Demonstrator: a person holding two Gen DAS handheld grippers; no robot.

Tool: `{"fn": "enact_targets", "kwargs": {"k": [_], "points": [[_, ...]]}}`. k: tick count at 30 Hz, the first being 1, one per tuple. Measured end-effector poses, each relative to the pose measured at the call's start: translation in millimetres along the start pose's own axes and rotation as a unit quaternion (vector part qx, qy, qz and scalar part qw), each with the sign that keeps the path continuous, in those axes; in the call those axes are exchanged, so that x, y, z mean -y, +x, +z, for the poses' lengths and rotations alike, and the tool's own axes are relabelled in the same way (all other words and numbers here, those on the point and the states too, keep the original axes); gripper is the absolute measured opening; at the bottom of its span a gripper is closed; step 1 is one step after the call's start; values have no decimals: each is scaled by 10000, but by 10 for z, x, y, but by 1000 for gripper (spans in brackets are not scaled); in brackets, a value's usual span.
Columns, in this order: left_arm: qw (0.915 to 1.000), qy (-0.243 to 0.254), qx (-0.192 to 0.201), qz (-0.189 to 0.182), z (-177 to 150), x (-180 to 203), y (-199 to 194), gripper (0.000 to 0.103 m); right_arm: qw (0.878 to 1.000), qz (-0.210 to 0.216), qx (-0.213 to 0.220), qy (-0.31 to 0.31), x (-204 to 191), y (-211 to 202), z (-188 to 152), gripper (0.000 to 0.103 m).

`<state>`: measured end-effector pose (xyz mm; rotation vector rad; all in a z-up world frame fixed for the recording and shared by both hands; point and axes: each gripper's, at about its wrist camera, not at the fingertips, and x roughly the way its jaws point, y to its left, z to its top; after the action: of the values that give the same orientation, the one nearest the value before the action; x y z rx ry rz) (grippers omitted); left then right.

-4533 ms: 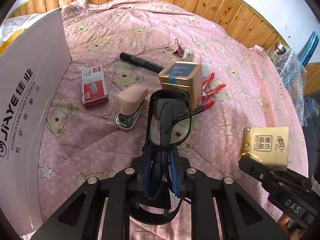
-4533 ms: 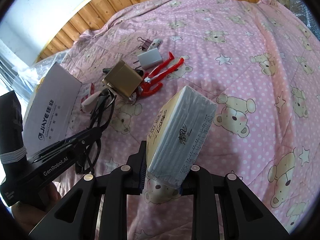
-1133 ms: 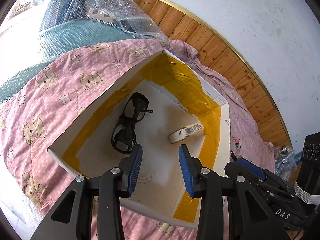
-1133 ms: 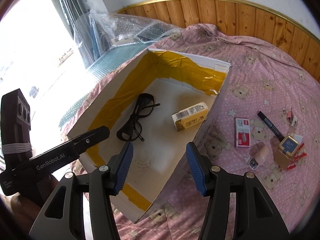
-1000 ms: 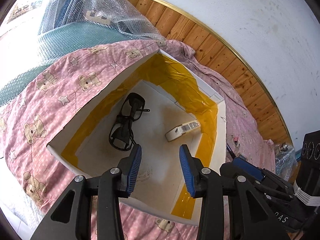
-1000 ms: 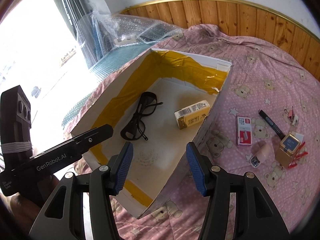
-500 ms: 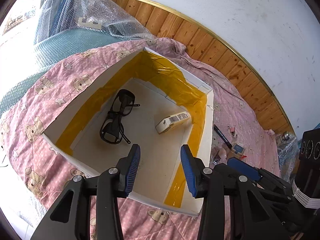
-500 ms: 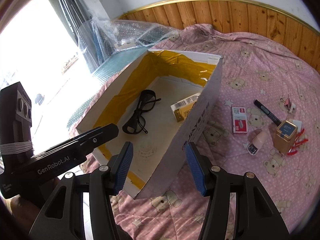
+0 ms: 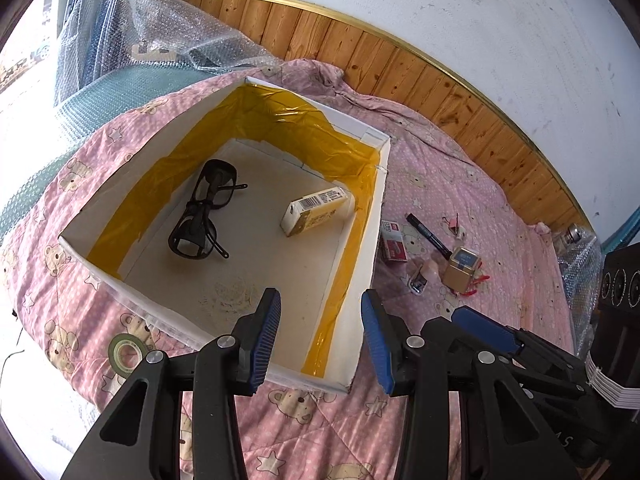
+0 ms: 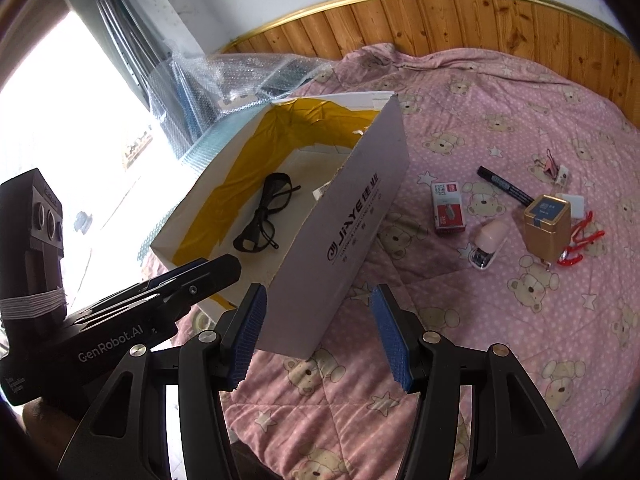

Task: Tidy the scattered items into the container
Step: 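Withdraw both tools from the box back toward the remaining items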

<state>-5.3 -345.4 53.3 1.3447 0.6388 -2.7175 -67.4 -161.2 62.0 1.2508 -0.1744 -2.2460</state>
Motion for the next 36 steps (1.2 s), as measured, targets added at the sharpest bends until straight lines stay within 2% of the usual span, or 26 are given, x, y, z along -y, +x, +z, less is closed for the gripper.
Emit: {"fn": "enact_targets", "kwargs": {"k": [5, 14, 23, 36], "points": [[9999, 160, 26, 35, -119, 182, -39, 50, 10000, -21, 68, 64, 111, -134, -129, 58], [9991, 403, -91, 49, -385, 429, -42, 50, 9992, -96, 66, 378, 398, -271, -473, 58], [9970, 756, -163, -5, -507, 795, -10, 50, 9976, -137, 203, 643, 678, -465, -622, 58], [9918, 1183, -471, -113, -562, 1284, 341, 51, 9894, -310, 311, 1385, 1382, -608, -747, 58]]}}
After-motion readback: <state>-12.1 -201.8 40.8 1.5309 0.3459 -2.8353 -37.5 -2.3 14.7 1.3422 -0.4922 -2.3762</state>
